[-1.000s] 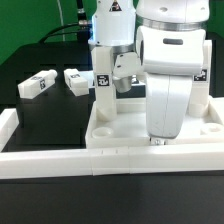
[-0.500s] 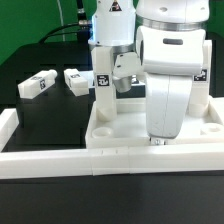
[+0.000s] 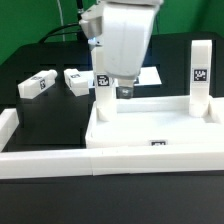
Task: Assemble desk
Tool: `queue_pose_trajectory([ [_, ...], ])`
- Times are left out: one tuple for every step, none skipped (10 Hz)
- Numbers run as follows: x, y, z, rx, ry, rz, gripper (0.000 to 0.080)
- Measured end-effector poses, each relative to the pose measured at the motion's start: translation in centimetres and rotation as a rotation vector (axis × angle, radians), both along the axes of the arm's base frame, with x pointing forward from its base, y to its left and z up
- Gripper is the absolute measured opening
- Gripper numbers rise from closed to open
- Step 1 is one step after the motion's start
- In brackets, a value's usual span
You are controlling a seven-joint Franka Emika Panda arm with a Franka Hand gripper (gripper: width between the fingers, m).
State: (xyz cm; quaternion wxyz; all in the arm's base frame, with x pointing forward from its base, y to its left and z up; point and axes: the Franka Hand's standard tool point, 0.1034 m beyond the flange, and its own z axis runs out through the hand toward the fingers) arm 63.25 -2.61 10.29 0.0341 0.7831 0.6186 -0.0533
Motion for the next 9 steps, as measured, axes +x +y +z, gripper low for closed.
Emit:
queue_pose_trajectory([
  [0.0, 0.1, -0.1, -0.001, -0.004, -0.044, 0.0648],
  [0.0, 0.1, -0.1, -0.003, -0.015, -0.134, 0.0648],
  [0.0, 0.1, -0.1, -0.008, -0.026, -0.231, 0.0648],
  [-0.1, -0.2, 0.2, -0.01, -0.026, -0.27, 0.0648],
  [-0.7, -1.5, 1.6, -0.014, -0.013, -0.329, 0.0648],
  [-1.5, -2.7, 3.1, -0.018, -0.018, -0.408, 0.0648],
  [-2.9, -3.3, 4.2, -0.023, -0.014, -0.504, 0.0648],
  [-4.1, -4.1, 5.4, -0.025, -0.015, -0.574, 0.0648],
  [-5.3, -5.5, 6.0, -0.017, -0.043, -0.651, 0.0648],
])
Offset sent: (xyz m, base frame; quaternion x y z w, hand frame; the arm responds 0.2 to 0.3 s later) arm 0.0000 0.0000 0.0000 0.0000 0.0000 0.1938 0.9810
